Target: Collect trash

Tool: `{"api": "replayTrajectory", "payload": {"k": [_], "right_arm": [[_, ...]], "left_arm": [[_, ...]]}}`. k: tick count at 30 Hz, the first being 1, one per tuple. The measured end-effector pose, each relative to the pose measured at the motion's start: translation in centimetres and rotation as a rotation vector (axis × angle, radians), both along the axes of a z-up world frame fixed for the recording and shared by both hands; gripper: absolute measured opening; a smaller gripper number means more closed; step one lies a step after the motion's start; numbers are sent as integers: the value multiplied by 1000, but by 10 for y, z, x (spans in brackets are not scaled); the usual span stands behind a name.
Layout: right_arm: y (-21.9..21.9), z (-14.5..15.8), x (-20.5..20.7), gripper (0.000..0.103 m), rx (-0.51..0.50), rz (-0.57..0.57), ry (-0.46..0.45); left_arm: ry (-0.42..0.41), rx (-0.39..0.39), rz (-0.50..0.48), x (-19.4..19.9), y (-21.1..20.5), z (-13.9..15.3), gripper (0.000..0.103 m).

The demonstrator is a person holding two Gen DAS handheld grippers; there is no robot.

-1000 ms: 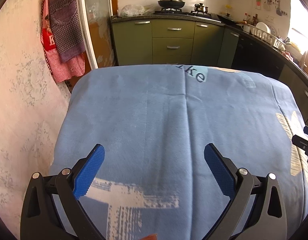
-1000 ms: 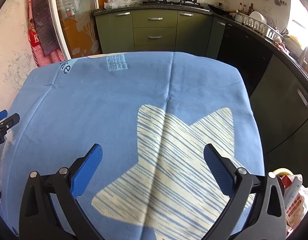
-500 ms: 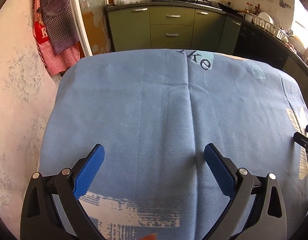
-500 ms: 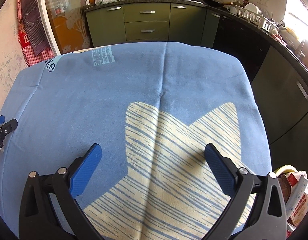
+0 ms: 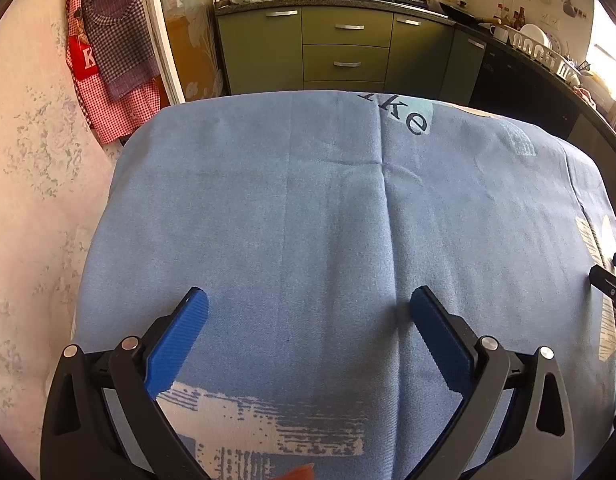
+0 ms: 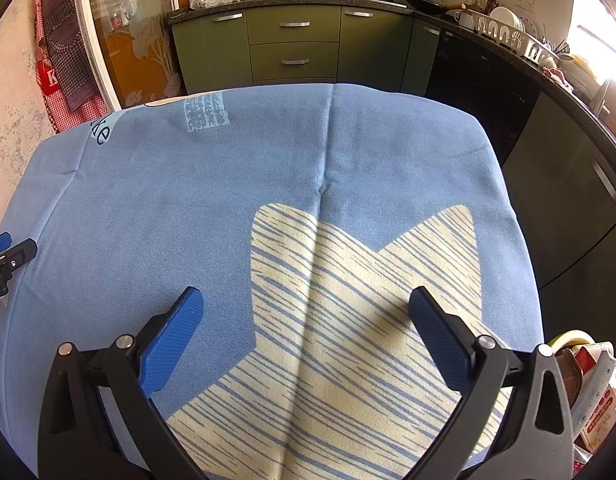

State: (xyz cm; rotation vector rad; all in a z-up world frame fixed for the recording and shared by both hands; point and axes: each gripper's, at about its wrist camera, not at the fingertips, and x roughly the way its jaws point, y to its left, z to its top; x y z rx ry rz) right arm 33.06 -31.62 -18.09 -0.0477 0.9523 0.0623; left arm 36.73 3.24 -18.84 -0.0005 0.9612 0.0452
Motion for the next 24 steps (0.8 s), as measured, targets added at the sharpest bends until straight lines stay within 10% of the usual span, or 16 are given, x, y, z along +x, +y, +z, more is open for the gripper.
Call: {"api": "replayTrajectory", "payload": {"k": [24], "right_arm": [[0,0,0,98,0,0,0]], "left_arm": [[-1,-12,-1,0,0,0,100]]}}
